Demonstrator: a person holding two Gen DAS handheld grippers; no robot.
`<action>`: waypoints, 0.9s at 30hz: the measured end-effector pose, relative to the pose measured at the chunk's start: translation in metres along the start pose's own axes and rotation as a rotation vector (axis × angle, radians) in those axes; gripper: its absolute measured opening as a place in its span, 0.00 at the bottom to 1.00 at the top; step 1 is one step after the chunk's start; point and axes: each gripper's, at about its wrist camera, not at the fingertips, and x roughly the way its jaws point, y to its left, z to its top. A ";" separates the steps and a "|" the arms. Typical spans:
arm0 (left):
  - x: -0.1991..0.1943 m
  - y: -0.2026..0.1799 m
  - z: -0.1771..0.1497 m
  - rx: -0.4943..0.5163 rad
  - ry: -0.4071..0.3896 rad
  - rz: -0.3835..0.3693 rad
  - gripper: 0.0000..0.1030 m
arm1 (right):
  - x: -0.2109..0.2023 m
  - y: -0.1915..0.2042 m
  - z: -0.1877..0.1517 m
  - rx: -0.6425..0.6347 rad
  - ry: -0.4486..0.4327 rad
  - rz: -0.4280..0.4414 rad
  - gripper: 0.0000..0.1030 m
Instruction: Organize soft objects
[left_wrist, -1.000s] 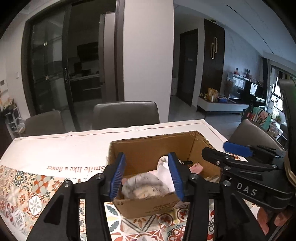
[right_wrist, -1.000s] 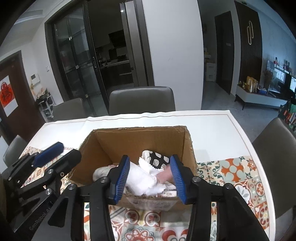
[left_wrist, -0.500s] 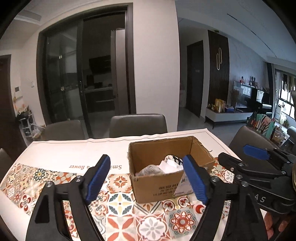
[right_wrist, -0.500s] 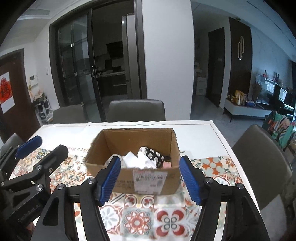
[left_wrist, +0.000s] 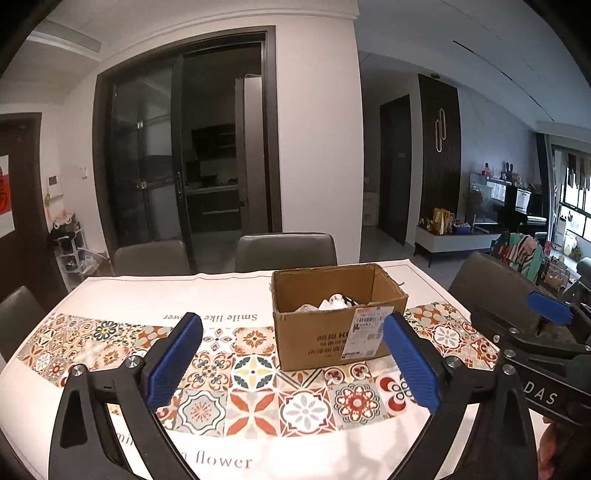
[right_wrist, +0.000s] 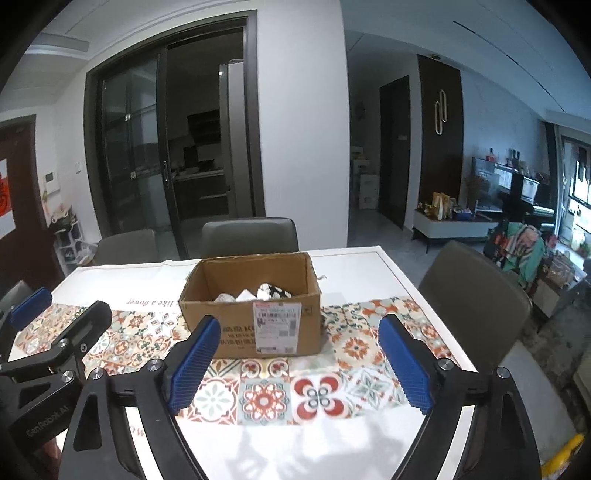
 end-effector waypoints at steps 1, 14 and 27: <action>-0.005 0.000 -0.002 0.001 -0.002 0.005 1.00 | -0.005 0.000 -0.003 0.004 -0.002 -0.006 0.86; -0.045 -0.001 -0.038 -0.010 0.012 0.025 1.00 | -0.048 -0.004 -0.035 0.026 -0.026 -0.070 0.86; -0.056 -0.003 -0.057 -0.017 0.015 -0.004 1.00 | -0.062 -0.007 -0.054 0.038 -0.014 -0.079 0.86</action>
